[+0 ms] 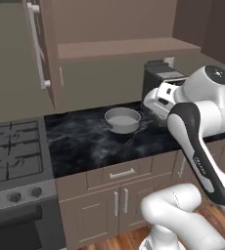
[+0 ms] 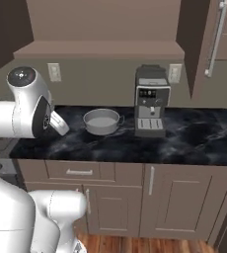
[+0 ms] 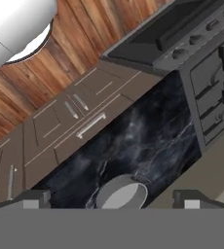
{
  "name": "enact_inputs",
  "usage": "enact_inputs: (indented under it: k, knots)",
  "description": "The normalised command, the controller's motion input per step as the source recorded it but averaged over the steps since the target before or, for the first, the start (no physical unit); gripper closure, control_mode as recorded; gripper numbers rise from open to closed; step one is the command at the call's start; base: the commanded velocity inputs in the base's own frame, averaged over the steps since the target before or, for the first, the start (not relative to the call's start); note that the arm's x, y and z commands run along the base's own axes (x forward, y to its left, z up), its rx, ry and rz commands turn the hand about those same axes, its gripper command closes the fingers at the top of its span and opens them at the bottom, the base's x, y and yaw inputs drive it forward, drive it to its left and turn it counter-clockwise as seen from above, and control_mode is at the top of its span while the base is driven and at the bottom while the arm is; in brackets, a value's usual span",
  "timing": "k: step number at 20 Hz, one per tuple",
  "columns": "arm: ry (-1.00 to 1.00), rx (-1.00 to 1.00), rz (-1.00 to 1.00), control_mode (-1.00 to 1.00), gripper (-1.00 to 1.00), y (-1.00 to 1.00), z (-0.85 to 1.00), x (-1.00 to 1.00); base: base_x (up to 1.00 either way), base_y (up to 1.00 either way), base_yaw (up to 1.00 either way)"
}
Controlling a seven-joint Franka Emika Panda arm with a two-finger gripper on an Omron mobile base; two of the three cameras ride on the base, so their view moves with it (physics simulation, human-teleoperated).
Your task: Pick the kettle from the cabinet and place it on a stove burner. Then pick the pot from the counter and place it on another stove burner. Finally, turn both burners on.
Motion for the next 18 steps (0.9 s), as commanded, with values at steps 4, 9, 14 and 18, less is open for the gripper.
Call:
enact_inputs:
  k: [4, 9, 14, 18]
  knots:
    - [0.00, 0.00, 0.00, 1.00, -1.00, 0.00, 0.00, 0.00, 0.69, -0.36, 0.02]
    - [0.00, 0.00, 0.00, 1.00, -1.00, 0.00, 0.00, 0.00, 0.61, -0.39, 0.02]
    - [0.00, 0.00, 0.00, 1.00, -1.00, 0.00, 0.00, 0.00, 0.44, -0.21, 0.07]
    - [0.00, 0.00, 0.00, 1.00, -1.00, 0.00, 0.00, 0.00, 0.40, -0.08, 0.13]
